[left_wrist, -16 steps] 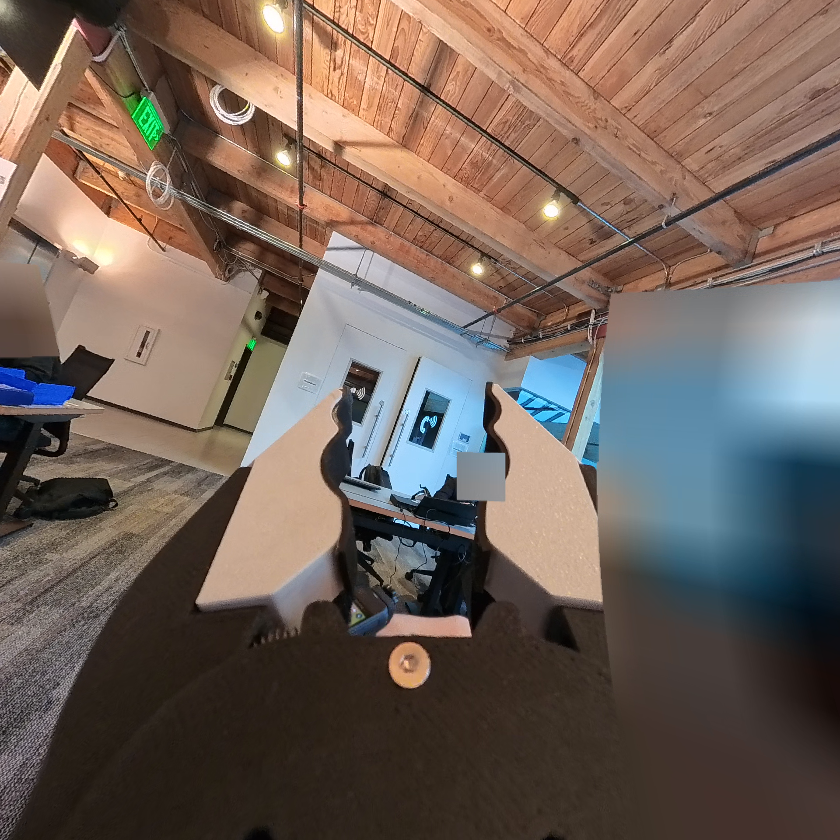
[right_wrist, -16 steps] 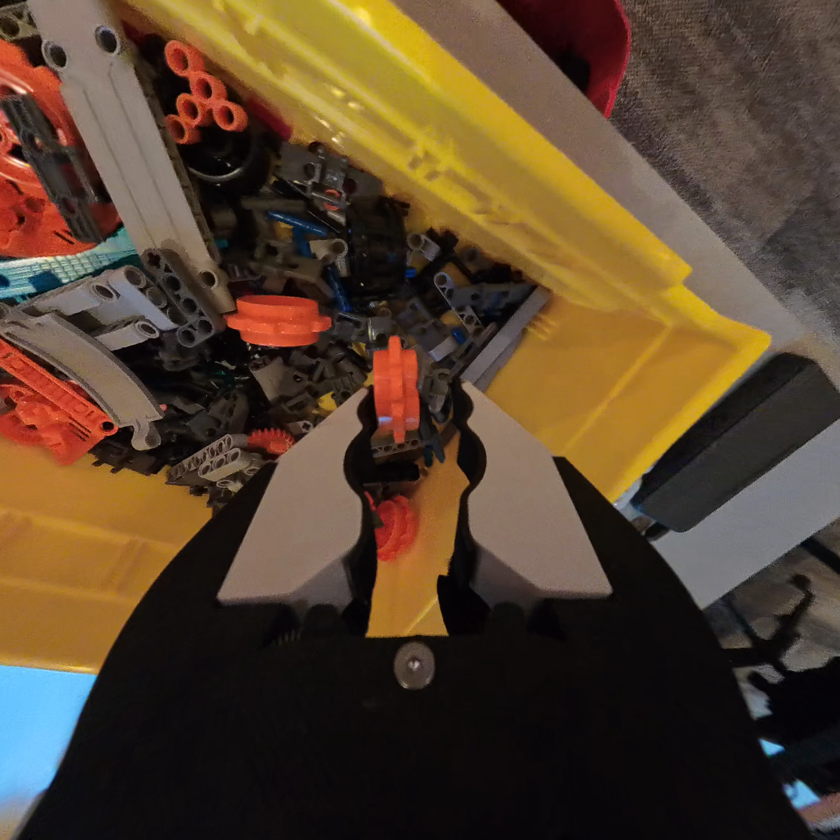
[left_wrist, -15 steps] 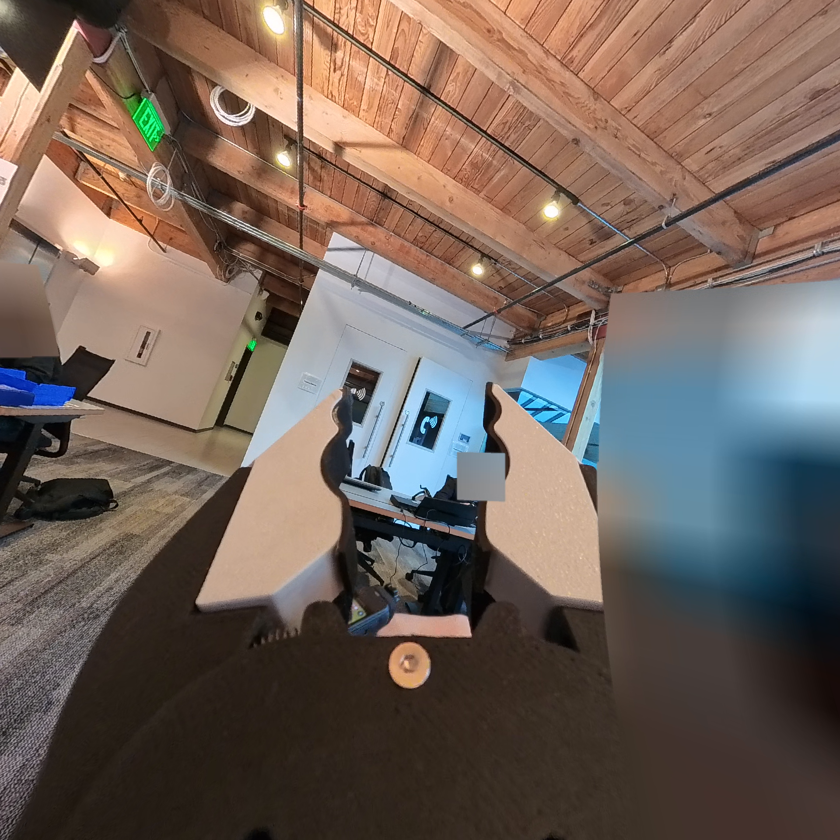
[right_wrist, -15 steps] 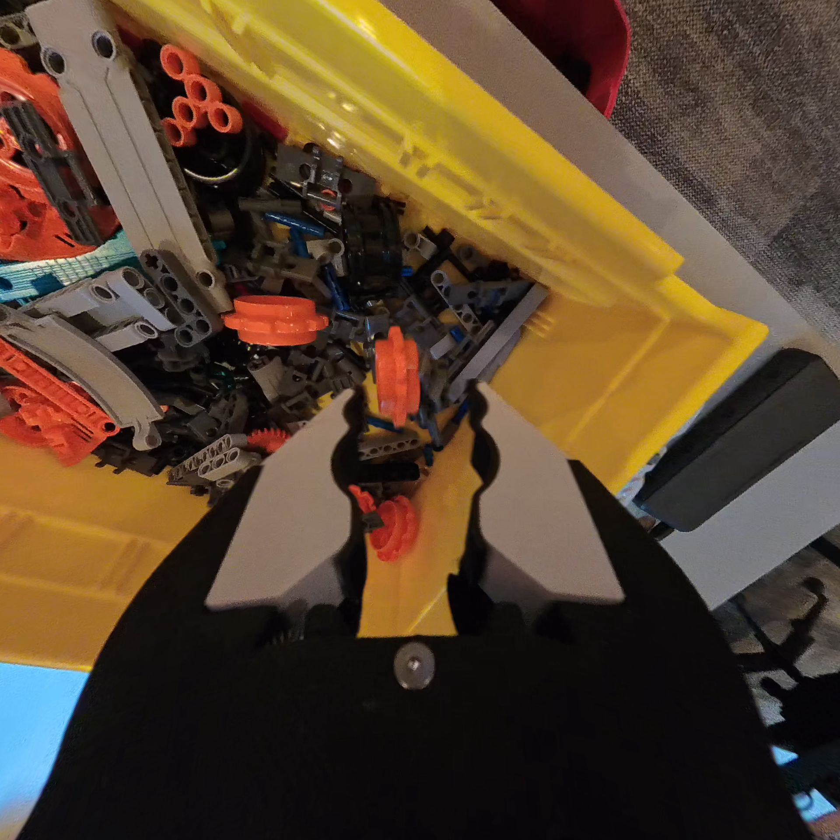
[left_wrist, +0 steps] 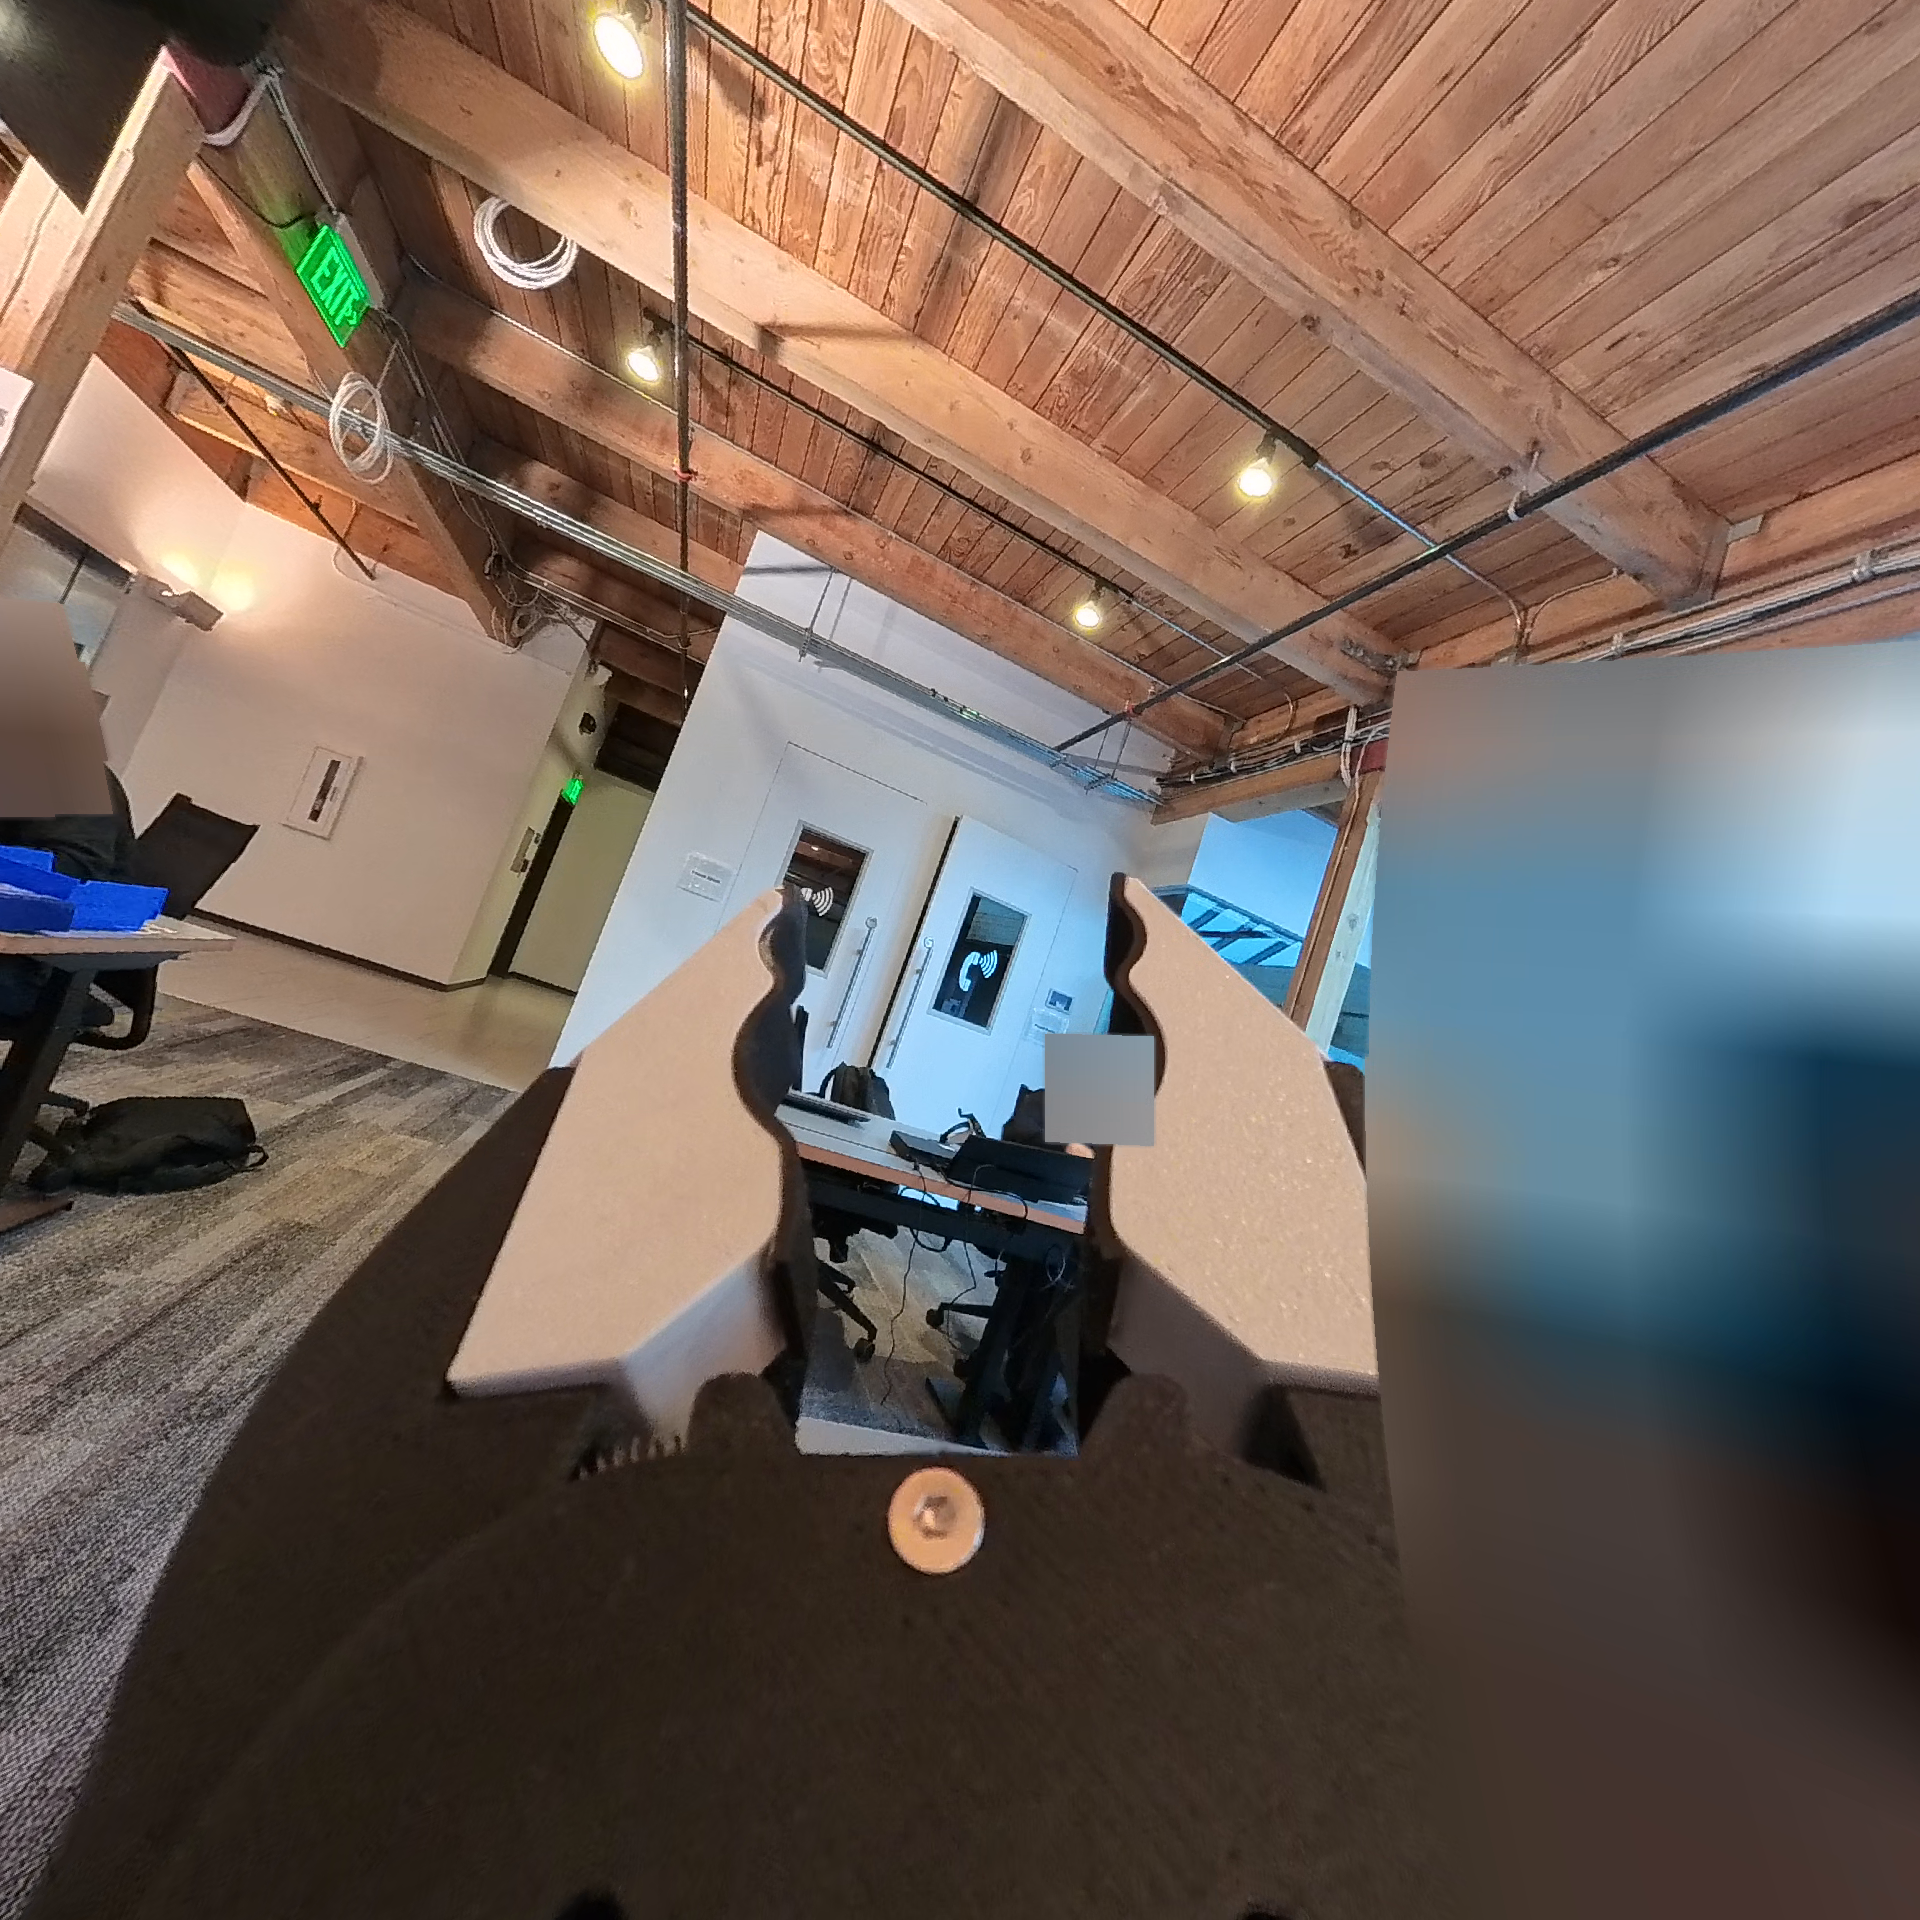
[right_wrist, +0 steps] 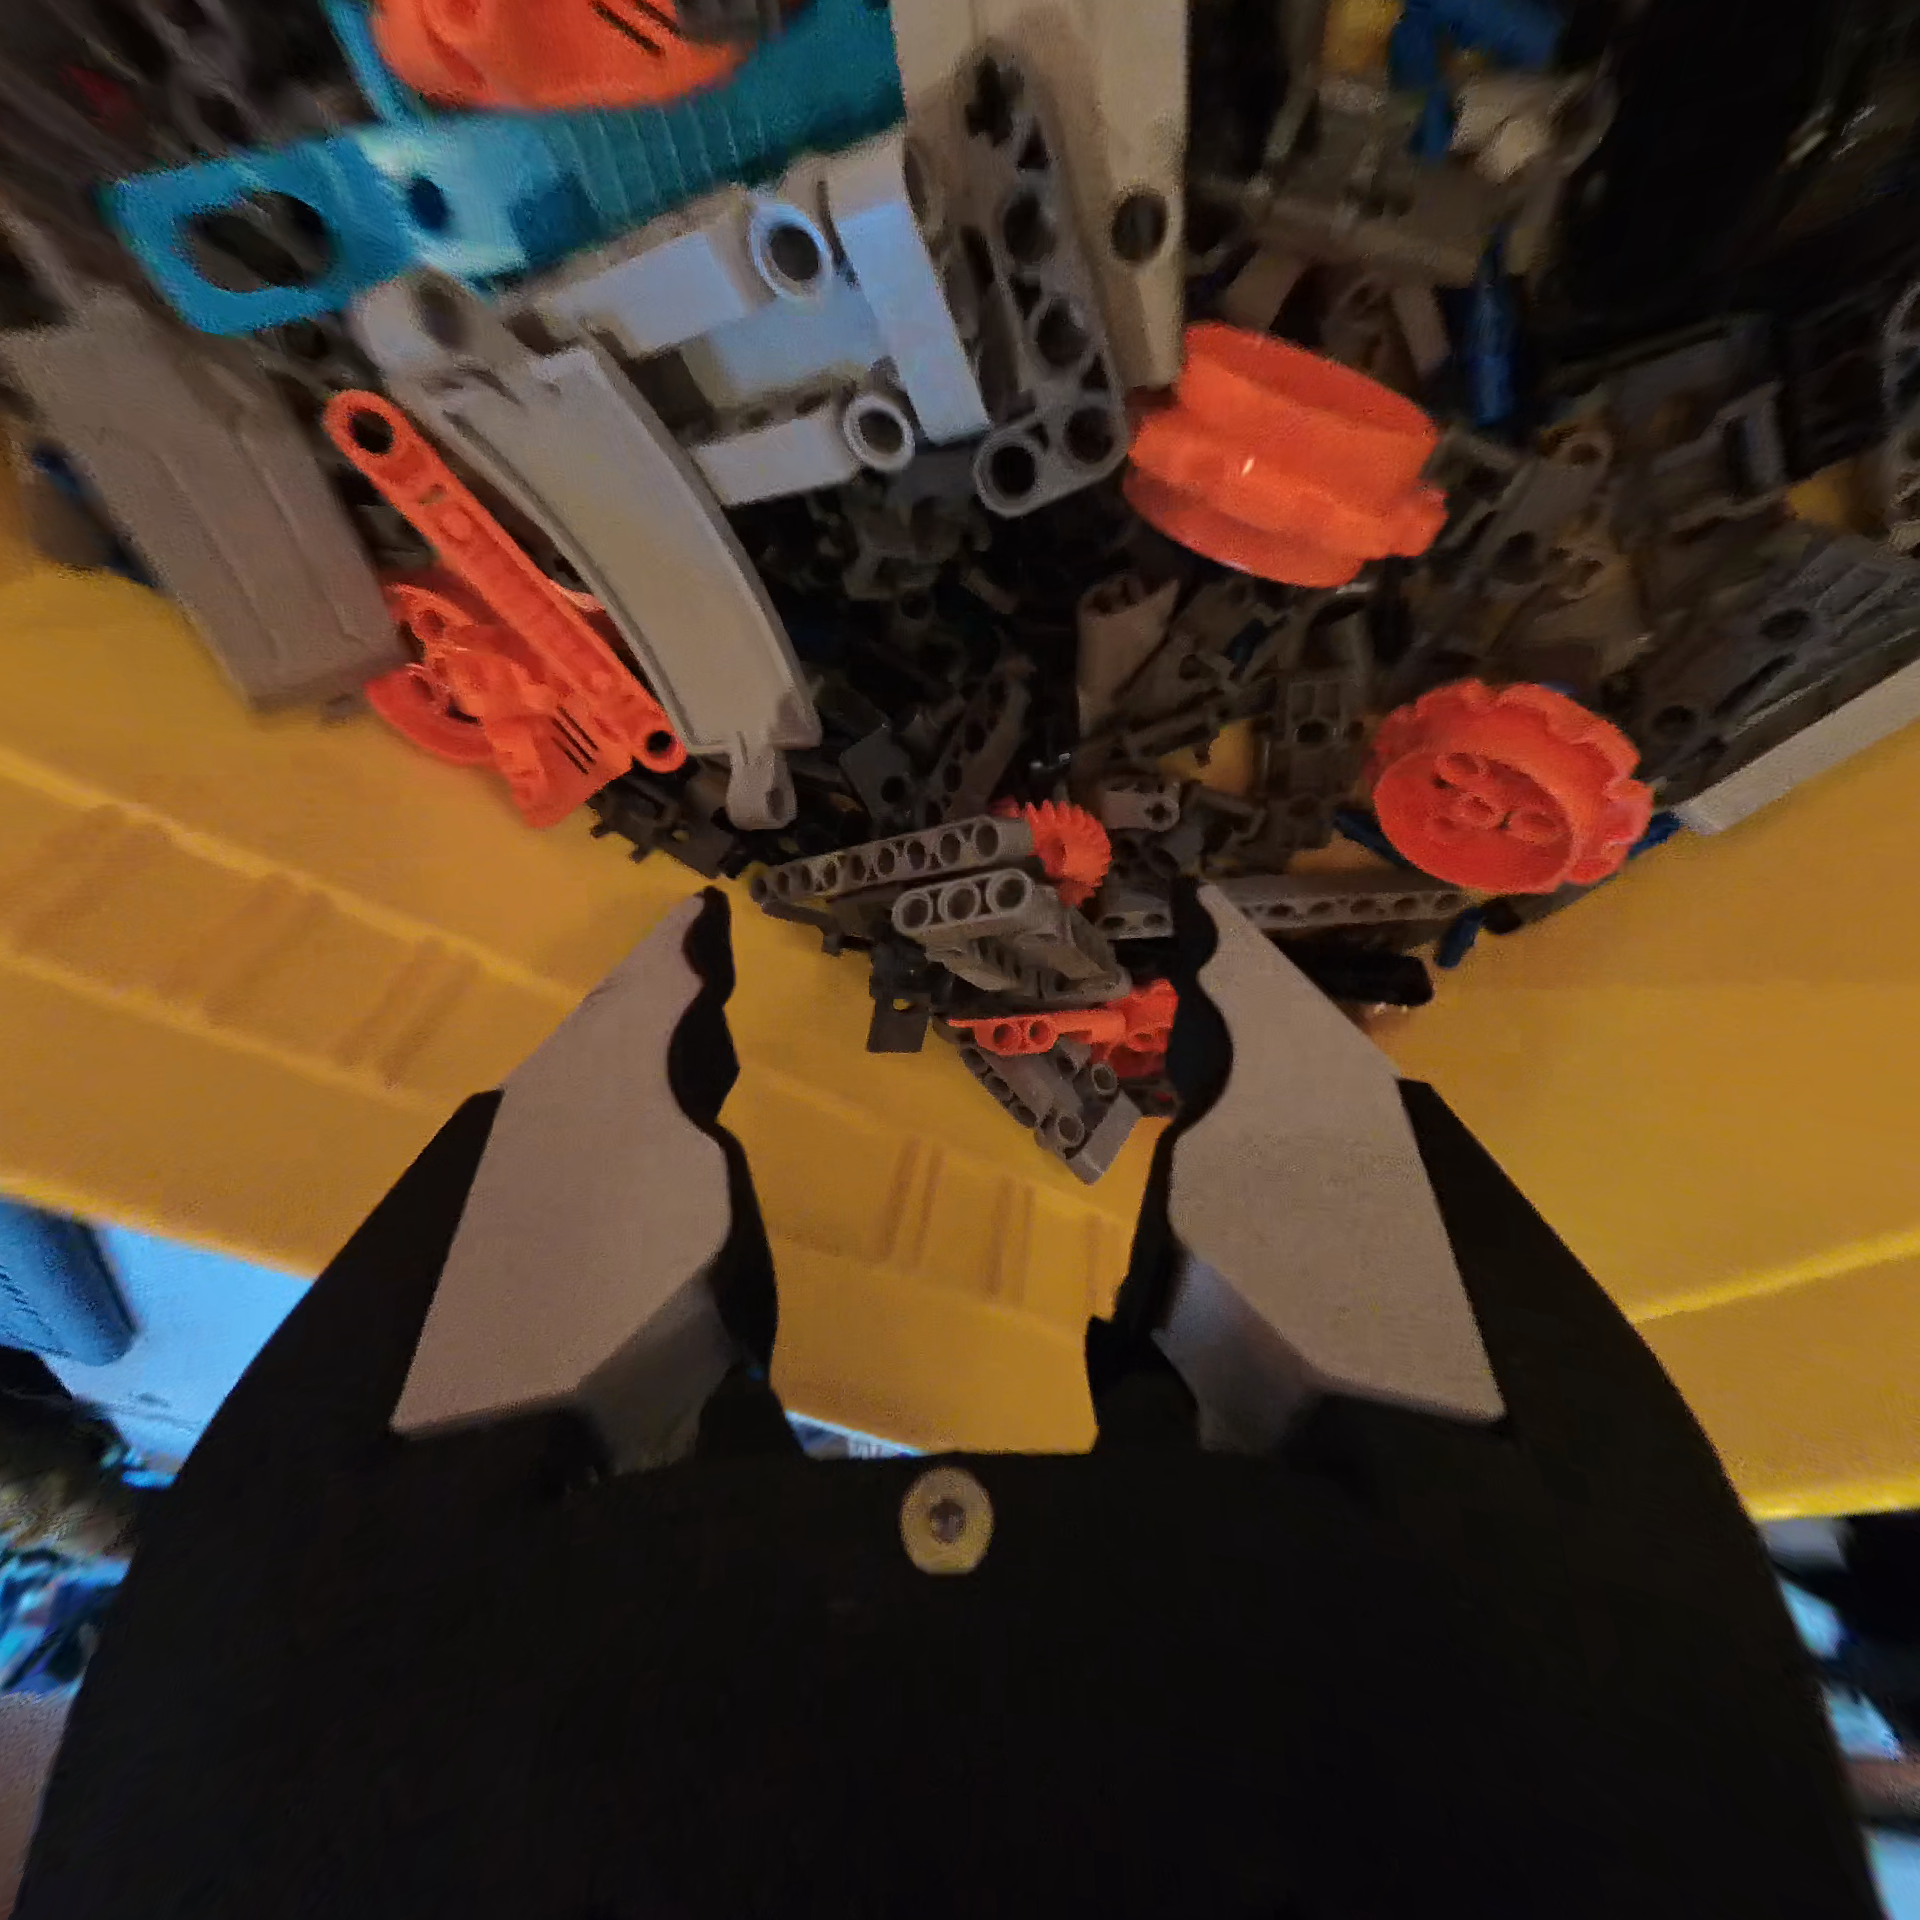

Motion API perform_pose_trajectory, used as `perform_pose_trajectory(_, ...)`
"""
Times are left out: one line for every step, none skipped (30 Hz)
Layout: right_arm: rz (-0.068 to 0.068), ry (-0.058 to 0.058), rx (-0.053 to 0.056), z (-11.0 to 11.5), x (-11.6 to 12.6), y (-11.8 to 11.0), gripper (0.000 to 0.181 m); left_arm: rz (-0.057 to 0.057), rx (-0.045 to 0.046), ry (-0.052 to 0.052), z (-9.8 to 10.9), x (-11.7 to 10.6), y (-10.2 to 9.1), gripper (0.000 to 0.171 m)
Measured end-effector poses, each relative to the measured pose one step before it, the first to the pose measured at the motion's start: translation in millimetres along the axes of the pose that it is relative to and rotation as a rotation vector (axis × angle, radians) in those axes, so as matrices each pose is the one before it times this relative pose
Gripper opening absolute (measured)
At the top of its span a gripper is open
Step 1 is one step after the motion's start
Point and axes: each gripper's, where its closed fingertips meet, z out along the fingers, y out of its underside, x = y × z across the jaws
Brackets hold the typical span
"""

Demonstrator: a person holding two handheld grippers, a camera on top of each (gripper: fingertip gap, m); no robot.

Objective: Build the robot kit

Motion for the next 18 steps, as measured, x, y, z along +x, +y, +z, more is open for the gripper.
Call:
perform_pose_trajectory(0.0122,0.0301,-0.0548,4.29,2.83,3.74,0.078,0.0007,0.00169,-0.0010,0.00,-0.09,-0.15,0.055)
perform_pose_trajectory(0.0065,0.0203,-0.0249,3.51,1.96,-0.37,0.075,-0.0012,0.00139,0.0002,0.08,-0.13,-0.19,0.055)
perform_pose_trajectory(0.0101,0.0007,-0.0214,2.73,-0.65,-0.24,0.073,-0.0012,-0.00041,0.0014,0.11,-0.05,0.15,0.055)
perform_pose_trajectory(0.0013,0.0308,-0.0192,1.07,4.65,1.08,0.068,-0.0010,-0.00195,-0.0006,0.23,-0.32,0.43,0.055)
perform_pose_trajectory(-0.0077,0.0074,-0.0051,0.25,1.13,0.29,0.052,-0.0009,-0.00157,0.0003,0.42,-0.14,0.40,0.055)
perform_pose_trajectory(-0.0043,0.0018,0.0065,0.43,0.57,-0.67,0.045,-0.0009,-0.00172,0.0017,0.27,0.23,0.39,0.055)
perform_pose_trajectory(0.0053,-0.0065,0.0031,0.26,0.02,0.12,0.044,-0.0003,-0.00162,0.0012,0.12,0.21,0.29,0.055)
perform_pose_trajectory(0.0006,-0.0040,0.0087,-0.34,0.59,-0.14,0.044,0.0007,0.00015,0.0002,0.01,0.14,-0.08,0.055)
perform_pose_trajectory(-0.0035,0.0032,0.0115,-0.64,1.76,-0.43,0.043,0.0010,0.00203,-0.0005,-0.21,0.09,-0.32,0.055)
perform_pose_trajectory(-0.0003,0.0117,0.0152,-1.62,3.72,-0.70,0.036,0.0003,0.00238,-0.0005,-0.22,-0.02,-0.48,0.055)
perform_pose_trajectory(0.0034,0.0162,0.0128,-2.27,5.29,-0.20,0.035,-0.0004,0.00136,0.0005,-0.22,0.13,-0.30,0.055)
perform_pose_trajectory(0.0093,0.0073,0.0133,-2.49,4.90,-0.28,0.035,0.0003,0.00004,0.0004,-0.09,0.16,-0.16,0.055)
perform_pose_trajectory(0.0088,0.0027,0.0147,-2.32,4.72,-0.76,0.035,0.0011,-0.00003,-0.0017,-0.10,-0.35,-0.09,0.055)
perform_pose_trajectory(0.0058,0.0118,0.0150,-2.35,6.16,-1.00,0.035,0.0002,0.00112,-0.0017,-0.14,-0.36,-0.11,0.055)
perform_pose_trajectory(0.0059,0.0169,0.0139,-2.35,7.02,-1.23,0.035,-0.0014,0.00129,-0.0001,-0.03,-0.35,-0.21,0.055)
perform_pose_trajectory(0.0062,0.0134,0.0100,-1.97,6.58,-0.97,0.035,-0.0020,-0.00003,0.0002,0.13,-0.32,0.16,0.055)
perform_pose_trajectory(0.0070,0.0127,0.0115,-1.95,6.45,-1.45,0.035,-0.0009,-0.00144,-0.0006,0.17,-0.37,0.26,0.055)
perform_pose_trajectory(0.0082,0.0118,0.0137,-2.02,6.12,-2.15,0.035,0.0000,-0.00111,-0.0009,0.14,-0.35,0.23,0.055)
